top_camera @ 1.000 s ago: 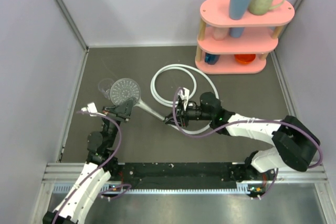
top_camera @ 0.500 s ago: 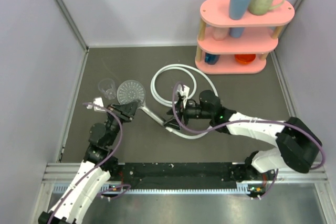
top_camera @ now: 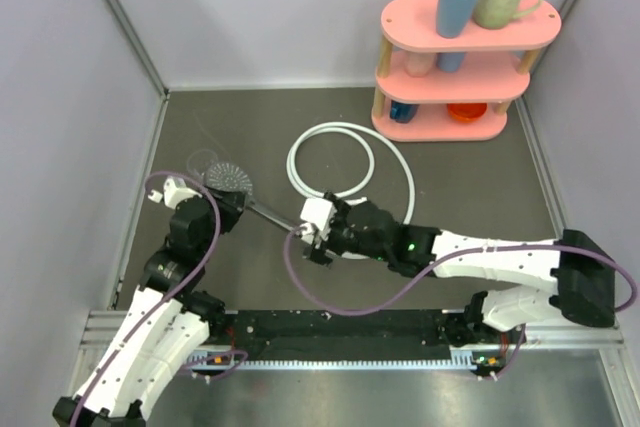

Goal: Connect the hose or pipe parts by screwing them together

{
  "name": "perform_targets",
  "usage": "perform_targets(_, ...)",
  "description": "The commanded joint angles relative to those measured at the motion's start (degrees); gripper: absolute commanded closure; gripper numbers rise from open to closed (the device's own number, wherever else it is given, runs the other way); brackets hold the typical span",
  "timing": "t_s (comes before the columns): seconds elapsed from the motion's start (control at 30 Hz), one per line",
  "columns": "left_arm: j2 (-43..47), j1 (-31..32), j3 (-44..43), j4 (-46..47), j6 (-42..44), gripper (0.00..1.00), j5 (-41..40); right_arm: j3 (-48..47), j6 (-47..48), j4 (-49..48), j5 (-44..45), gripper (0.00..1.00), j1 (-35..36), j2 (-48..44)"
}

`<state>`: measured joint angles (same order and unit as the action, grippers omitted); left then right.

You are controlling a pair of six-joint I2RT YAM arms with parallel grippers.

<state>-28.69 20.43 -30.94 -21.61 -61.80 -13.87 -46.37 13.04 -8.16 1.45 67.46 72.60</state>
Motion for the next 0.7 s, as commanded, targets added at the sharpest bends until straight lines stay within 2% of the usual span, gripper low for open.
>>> perform_targets(0.0, -4.00, 0.14, -8.17, -7.74, -4.55, 1.00, -4.41, -5.75, 8.40, 4.21, 17.33, 0.14, 6.00, 5.35)
perform_targets(0.07, -5.15, 0.14, -9.22, -8.36, -5.34, 1.00, -3.89, -6.45, 10.59, 3.59, 22.79, 0.16, 8.37, 7.29)
perform_targets(0.2, -6.82, 0.14, -10.81, -10.12, -7.28, 1.00, -3.80, -8.29, 10.78, 3.68, 26.23, 0.18, 10.49, 10.80)
perform_targets(0.4, -7.35, 0.14, -11.87, -12.41, -7.63, 1.00, -3.89, -9.88, 12.62, 2.19, 32.55, 0.30, 12.16, 14.76)
perform_targets(0.47, -7.00, 0.14, -11.34, -12.50, -7.90, 1.00, -3.62, -10.06, 13.06, 1.40, 33.09, 0.37, 12.26, 15.82)
perform_targets(0.5, -6.74, 0.14, -11.16, -12.41, -7.98, 1.00, -3.27, -9.97, 12.89, 1.05, 33.17, 0.41, 12.34, 15.91)
perform_targets(0.53, -6.47, 0.14, -10.99, -12.50, -8.07, 1.00, -3.01, -9.88, 12.72, 0.17, 33.70, 0.55, 12.34, 16.26)
perform_targets(0.6, -5.42, 0.14, -10.29, -11.36, -8.77, 1.00, -0.39, -10.40, 12.45, -0.71, 34.23, 0.72, 12.26, 16.61)
perform_targets(0.63, -4.72, 0.14, -9.85, -10.48, -8.86, 1.00, 0.67, -10.49, 11.93, -0.97, 34.06, 0.86, 11.82, 16.70)
perform_targets(0.67, -3.93, 0.14, -8.45, -9.34, -8.86, 1.00, 1.99, -10.67, 11.31, -1.15, 33.10, 0.92, 11.47, 16.44)
